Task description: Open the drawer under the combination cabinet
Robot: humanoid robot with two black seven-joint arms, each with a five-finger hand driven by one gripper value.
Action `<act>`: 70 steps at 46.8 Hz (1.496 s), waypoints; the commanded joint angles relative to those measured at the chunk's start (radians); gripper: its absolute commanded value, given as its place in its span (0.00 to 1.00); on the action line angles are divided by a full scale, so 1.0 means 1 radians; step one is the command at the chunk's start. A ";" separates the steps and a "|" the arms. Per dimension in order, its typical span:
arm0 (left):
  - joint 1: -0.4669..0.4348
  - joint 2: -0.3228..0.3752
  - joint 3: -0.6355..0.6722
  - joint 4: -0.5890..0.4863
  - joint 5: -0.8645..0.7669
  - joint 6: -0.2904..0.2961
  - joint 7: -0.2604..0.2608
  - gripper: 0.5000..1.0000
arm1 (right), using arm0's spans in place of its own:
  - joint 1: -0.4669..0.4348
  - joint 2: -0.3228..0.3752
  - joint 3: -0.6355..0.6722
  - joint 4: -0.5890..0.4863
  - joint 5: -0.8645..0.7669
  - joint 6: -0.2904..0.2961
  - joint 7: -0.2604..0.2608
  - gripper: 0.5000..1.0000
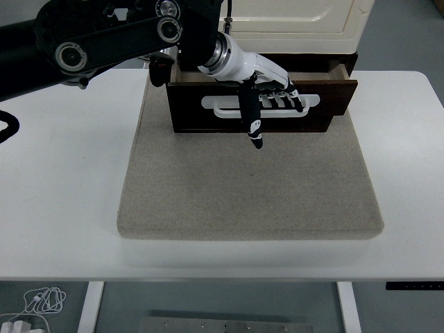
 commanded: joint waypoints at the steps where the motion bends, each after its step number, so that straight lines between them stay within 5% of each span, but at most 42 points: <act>1: 0.000 0.003 -0.001 -0.013 -0.001 -0.003 0.000 0.95 | 0.000 0.000 0.000 0.000 0.000 0.000 0.000 0.86; 70: 0.005 0.029 -0.067 -0.080 -0.005 -0.043 0.000 0.97 | 0.000 0.000 0.000 0.000 0.000 0.000 0.000 0.86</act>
